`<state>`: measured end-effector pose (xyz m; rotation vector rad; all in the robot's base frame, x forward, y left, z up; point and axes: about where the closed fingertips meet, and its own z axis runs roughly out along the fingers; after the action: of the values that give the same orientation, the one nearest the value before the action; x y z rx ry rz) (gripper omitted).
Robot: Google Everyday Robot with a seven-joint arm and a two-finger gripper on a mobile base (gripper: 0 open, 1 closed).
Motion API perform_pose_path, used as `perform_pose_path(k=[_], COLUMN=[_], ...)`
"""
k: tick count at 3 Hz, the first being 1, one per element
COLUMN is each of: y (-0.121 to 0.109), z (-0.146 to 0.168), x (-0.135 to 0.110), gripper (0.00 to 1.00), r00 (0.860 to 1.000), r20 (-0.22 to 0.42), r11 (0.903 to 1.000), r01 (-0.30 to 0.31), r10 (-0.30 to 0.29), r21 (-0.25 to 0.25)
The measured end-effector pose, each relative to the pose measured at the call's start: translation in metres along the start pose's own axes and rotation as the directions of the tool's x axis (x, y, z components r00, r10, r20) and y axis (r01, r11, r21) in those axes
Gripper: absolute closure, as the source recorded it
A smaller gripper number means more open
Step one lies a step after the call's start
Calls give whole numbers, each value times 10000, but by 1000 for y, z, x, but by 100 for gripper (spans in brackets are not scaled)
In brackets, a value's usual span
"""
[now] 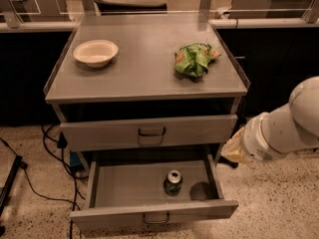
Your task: Pick green can from middle drawer and place on counter
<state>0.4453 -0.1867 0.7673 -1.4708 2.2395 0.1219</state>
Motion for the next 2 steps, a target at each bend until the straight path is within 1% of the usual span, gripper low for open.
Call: perform_pose_path(k=[1, 2], y=[-2, -11], z=[84, 136], x=[20, 28], gripper=[100, 100], r00=[9989, 9959], r20=[443, 887], r11=[9999, 9997], r01=[157, 169], r10=[-157, -183], r21=[-1, 173])
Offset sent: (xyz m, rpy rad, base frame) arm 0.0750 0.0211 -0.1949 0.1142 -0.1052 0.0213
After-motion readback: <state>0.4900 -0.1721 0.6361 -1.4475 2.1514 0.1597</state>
